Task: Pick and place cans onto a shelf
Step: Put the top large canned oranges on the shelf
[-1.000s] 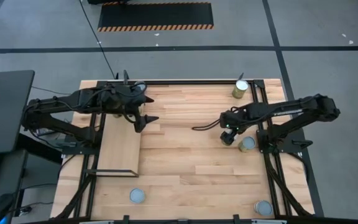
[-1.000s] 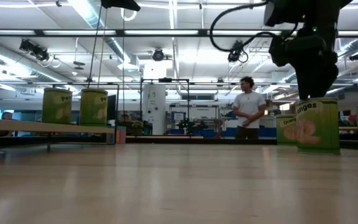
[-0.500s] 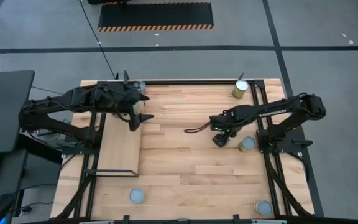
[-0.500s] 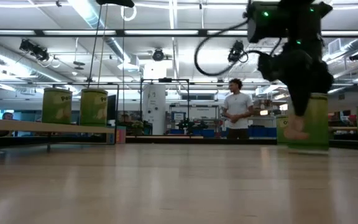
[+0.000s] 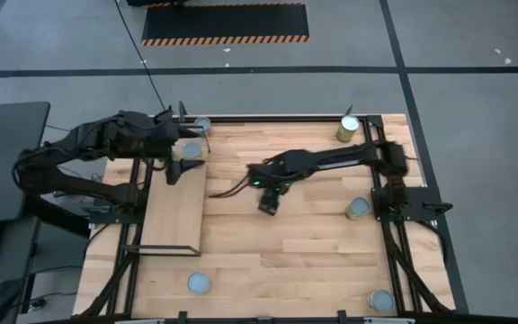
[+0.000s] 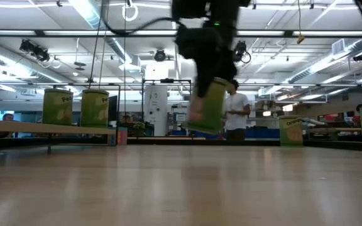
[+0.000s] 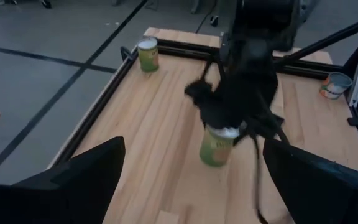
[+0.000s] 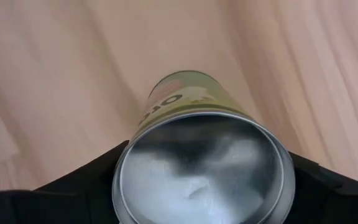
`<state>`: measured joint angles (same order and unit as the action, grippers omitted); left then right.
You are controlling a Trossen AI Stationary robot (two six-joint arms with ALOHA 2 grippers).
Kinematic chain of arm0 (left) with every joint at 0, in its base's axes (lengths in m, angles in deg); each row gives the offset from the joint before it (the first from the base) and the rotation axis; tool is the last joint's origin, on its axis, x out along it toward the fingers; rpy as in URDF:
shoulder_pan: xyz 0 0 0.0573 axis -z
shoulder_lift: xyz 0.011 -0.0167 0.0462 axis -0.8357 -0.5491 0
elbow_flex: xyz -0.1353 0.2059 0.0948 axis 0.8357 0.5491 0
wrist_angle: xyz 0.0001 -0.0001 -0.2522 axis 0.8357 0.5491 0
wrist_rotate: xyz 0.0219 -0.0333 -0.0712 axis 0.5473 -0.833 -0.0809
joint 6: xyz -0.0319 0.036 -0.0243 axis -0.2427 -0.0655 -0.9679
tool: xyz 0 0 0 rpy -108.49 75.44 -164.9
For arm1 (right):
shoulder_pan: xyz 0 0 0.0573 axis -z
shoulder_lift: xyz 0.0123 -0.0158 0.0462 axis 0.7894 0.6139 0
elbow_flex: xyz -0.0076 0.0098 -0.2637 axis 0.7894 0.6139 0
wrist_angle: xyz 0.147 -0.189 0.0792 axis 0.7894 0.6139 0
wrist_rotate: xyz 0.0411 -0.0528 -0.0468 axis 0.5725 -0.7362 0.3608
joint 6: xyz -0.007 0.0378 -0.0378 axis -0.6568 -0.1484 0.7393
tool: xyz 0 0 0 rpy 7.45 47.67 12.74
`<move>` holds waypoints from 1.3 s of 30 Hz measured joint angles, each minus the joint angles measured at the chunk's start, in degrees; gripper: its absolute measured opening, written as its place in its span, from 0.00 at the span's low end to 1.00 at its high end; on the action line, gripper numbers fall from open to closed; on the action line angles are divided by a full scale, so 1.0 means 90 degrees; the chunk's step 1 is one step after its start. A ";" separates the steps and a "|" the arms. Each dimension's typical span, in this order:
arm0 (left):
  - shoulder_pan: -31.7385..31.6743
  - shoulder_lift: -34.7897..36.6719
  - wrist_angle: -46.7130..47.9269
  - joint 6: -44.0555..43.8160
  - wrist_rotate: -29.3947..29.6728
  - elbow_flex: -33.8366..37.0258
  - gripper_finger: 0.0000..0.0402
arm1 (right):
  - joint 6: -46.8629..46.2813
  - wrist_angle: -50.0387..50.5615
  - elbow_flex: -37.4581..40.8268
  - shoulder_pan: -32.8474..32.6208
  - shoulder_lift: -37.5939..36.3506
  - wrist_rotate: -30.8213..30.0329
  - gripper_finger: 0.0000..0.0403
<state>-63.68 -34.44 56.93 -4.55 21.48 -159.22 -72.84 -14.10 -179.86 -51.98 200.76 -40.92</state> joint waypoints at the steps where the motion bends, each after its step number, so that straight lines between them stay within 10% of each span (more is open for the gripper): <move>1: 0.0001 0.0079 0.0081 0.0002 0.0000 0.0000 0.97 | 0.0261 0.0011 -0.0298 -0.0030 0.0220 -0.0003 0.80; 19: 0.0007 0.0595 0.0551 -0.0141 -0.0002 0.0000 0.97 | 0.2229 -0.0008 -0.2006 -0.0327 0.1732 0.0279 0.98; 39: 0.0135 -0.0260 0.1210 0.0854 -0.0714 0.0002 0.97 | 0.0526 0.1375 -0.1112 -0.1110 -0.1325 -0.1154 0.97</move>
<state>-62.46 -36.79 67.82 3.13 15.05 -159.20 -68.10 -1.73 -189.87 -61.96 188.83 -51.30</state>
